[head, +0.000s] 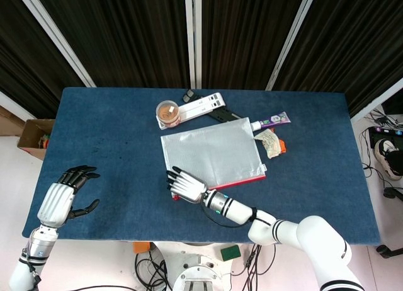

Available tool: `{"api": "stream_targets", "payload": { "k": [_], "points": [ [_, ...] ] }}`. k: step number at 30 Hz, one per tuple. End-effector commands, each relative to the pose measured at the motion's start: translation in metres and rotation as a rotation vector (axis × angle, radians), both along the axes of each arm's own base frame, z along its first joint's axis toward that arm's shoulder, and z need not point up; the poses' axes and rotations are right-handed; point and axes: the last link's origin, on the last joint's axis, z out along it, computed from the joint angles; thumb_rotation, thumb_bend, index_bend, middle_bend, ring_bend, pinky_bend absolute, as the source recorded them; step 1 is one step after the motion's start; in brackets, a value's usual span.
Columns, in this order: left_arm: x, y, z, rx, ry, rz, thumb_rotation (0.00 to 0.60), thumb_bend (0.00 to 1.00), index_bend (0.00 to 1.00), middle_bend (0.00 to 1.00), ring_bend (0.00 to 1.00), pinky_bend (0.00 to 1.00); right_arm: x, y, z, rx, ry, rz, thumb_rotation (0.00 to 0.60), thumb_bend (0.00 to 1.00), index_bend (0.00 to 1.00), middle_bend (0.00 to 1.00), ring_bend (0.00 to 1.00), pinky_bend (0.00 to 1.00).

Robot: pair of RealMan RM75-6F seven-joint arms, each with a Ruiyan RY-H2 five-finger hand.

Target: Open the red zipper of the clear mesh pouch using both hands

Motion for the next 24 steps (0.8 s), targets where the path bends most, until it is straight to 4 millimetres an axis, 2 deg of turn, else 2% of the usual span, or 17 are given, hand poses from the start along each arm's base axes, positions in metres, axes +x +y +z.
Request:
{"api": "stream_targets", "payload": {
  "k": [1, 6, 13, 18, 24],
  "points": [
    [-0.001, 0.001, 0.000, -0.004, -0.005, 0.006, 0.600, 0.22, 0.28, 0.19, 0.15, 0.19, 0.002, 0.000, 0.006, -0.007, -0.033, 0.002, 0.600, 0.59, 0.74, 0.43, 0.18, 0.25],
    [-0.008, 0.011, -0.005, -0.055, -0.052, 0.045, 0.600, 0.22, 0.28, 0.19, 0.15, 0.19, 0.007, 0.000, 0.025, -0.035, -0.092, 0.043, 0.600, 0.61, 0.76, 0.46, 0.20, 0.25],
    [-0.011, 0.039, -0.037, -0.199, -0.145, 0.069, 0.600, 0.22, 0.29, 0.19, 0.15, 0.19, 0.016, 0.003, 0.059, -0.097, -0.160, 0.103, 0.600, 0.63, 0.78, 0.51, 0.23, 0.25],
    [0.006, 0.057, -0.069, -0.278, -0.195, 0.010, 0.600, 0.23, 0.29, 0.19, 0.15, 0.19, 0.024, 0.001, 0.073, -0.129, -0.187, 0.110, 0.600, 0.65, 0.79, 0.53, 0.25, 0.26],
    [0.029, 0.078, -0.094, -0.305, -0.240, -0.053, 0.600, 0.24, 0.29, 0.18, 0.13, 0.19, 0.028, -0.003, 0.083, -0.152, -0.226, 0.100, 0.600, 0.66, 0.79, 0.54, 0.26, 0.26]
  ]
}}
